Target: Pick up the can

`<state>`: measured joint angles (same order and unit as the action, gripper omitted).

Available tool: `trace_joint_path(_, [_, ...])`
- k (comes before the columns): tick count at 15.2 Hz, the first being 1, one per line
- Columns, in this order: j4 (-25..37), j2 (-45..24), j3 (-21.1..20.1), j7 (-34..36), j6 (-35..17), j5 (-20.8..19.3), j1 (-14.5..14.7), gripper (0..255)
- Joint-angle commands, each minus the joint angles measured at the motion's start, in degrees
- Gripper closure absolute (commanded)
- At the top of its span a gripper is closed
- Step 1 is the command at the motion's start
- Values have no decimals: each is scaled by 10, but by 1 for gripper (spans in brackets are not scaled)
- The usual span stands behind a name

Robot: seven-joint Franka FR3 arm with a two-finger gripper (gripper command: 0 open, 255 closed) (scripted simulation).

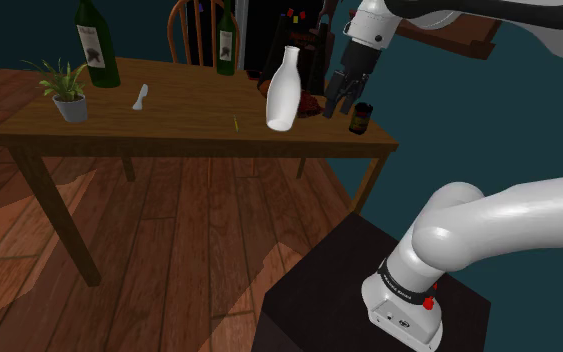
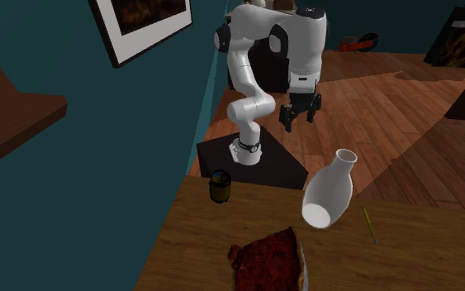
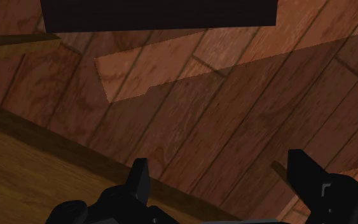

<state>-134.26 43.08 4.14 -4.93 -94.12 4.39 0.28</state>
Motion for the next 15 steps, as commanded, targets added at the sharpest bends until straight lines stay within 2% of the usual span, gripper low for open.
trace_joint_path(1, [0, 0, 0, 0, 0, 0, 0, 0])
trace_joint_path(9, [32, -62, 87, -93, -33, -57, -34, 0])
trace_joint_path(15, [79, -129, 152, -163, -60, -82, -51, 0])
